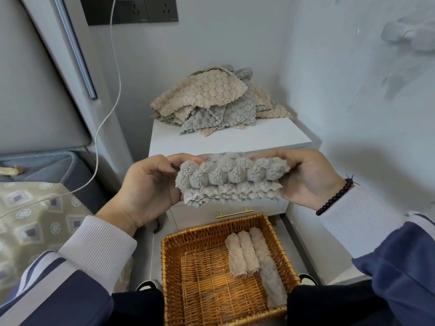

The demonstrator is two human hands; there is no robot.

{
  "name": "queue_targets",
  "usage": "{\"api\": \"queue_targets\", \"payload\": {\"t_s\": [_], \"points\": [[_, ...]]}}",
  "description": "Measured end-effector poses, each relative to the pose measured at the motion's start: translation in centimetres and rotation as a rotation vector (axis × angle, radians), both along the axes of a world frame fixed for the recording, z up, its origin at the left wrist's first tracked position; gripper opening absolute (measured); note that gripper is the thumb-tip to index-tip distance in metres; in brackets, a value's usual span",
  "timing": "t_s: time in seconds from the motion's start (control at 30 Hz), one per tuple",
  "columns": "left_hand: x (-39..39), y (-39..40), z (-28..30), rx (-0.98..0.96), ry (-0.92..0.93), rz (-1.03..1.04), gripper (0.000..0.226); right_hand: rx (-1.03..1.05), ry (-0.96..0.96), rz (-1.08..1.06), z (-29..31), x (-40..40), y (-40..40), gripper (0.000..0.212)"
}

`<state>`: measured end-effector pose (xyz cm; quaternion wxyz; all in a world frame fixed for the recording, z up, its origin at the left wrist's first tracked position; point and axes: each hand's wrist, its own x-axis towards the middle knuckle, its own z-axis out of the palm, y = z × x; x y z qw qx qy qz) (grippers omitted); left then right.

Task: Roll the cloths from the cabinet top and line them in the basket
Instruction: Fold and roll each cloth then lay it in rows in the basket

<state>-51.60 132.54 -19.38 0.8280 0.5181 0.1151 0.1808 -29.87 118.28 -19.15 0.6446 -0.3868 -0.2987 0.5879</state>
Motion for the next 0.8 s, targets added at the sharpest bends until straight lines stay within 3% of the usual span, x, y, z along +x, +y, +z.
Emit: {"api": "queue_targets", "payload": {"t_s": [0.07, 0.17, 0.23, 0.4, 0.53, 0.6, 0.8], "points": [[0.2, -0.2, -0.1, 0.081, 0.093, 0.064, 0.032, -0.042, -0.046, 0.024, 0.2, -0.3, -0.3, 0.030], [0.8, -0.5, -0.9, 0.260, 0.215, 0.171, 0.019, -0.087, -0.308, -0.022, 0.1, -1.0, -0.5, 0.032], [1.0, -0.8, -1.3, 0.366, 0.235, 0.167, 0.016, -0.105, -0.499, -0.079, -0.4, -1.1, -0.5, 0.016], [1.3, -0.6, -2.3, 0.555, 0.365, 0.128, 0.053, -0.201, -0.836, -0.065, -2.1, -0.1, -0.5, 0.027], [1.7, -0.7, -3.3, 0.741, 0.527, 0.019, 0.081, -0.332, -1.074, 0.085, -2.9, 0.1, -0.9, 0.059], [2.0, -0.7, -3.9, 0.804, 0.580, -0.045, 0.075, -0.354, -1.217, 0.173, -3.5, -0.1, -1.1, 0.068], [3.7, -1.6, -6.3, 1.041, 0.704, -0.136, 0.050, -0.436, -1.480, 0.359, -6.2, -1.8, -1.5, 0.049]]}}
